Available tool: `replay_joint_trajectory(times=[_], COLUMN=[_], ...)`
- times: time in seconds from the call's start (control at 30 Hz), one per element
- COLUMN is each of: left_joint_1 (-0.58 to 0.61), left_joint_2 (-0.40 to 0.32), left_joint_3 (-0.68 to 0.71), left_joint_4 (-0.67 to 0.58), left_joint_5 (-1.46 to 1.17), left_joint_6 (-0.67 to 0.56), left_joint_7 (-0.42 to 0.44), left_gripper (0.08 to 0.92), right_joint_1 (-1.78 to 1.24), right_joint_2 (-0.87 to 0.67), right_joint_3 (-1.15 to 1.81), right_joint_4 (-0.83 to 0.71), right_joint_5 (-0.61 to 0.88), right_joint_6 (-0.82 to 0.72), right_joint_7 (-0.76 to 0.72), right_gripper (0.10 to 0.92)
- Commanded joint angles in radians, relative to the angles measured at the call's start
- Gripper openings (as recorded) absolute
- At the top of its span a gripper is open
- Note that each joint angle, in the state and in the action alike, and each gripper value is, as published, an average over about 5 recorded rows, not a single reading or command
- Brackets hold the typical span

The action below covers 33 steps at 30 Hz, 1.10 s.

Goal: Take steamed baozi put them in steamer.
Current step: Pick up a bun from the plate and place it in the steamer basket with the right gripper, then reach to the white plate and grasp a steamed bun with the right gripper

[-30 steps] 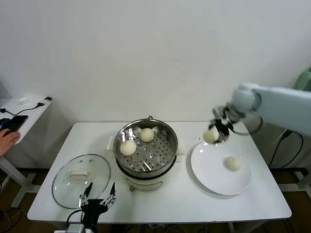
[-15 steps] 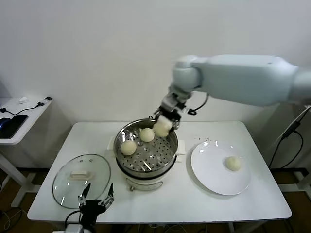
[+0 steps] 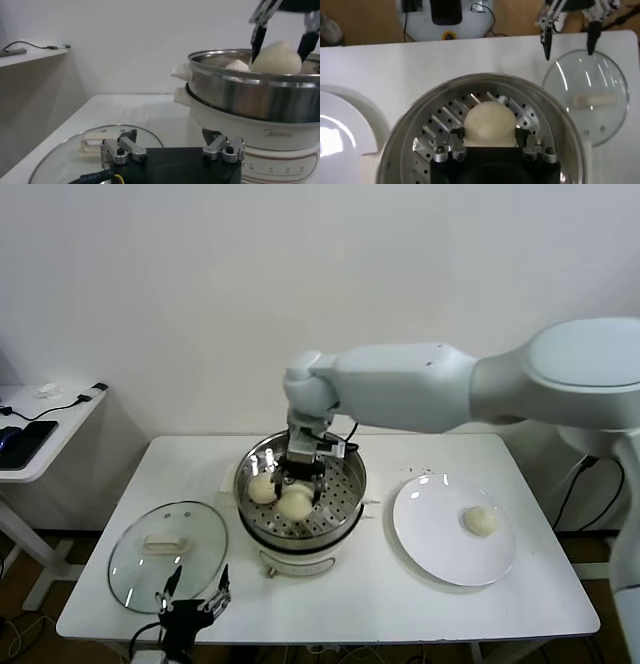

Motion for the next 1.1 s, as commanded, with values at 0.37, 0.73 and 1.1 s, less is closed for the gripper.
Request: replay_joint_trajectory(times=[0.37, 0.73, 1.1], left_joint_1=[0.0, 0.003, -0.004], left_joint_2=[0.004, 0.003, 0.006], left_joint_3=[0.001, 0.004, 0.004], left_joint_4=[0.008, 0.003, -0.003], left_joint_5=[-0.005, -0.004, -0.005], left_joint_6=[-0.004, -0.003, -0.002], left_joint_7=[-0.003, -0.002, 0.002], left_gripper=[0.823, 0.823, 0.823], right_joint_1=[-0.104, 0.023, 0.234], right_joint_2=[0.073, 0.02, -0.281], right_joint_3=[-0.004, -0.005, -0.18], right_joint_4=[-0.11, -0.116, -0.192], right_joint_5=[-0.031, 0.083, 0.334], right_joint_6=[0.099, 0.126, -0.127], right_joint_7=[-0.015, -0.058, -0.066], right_gripper=[0.684, 0.821, 0.823])
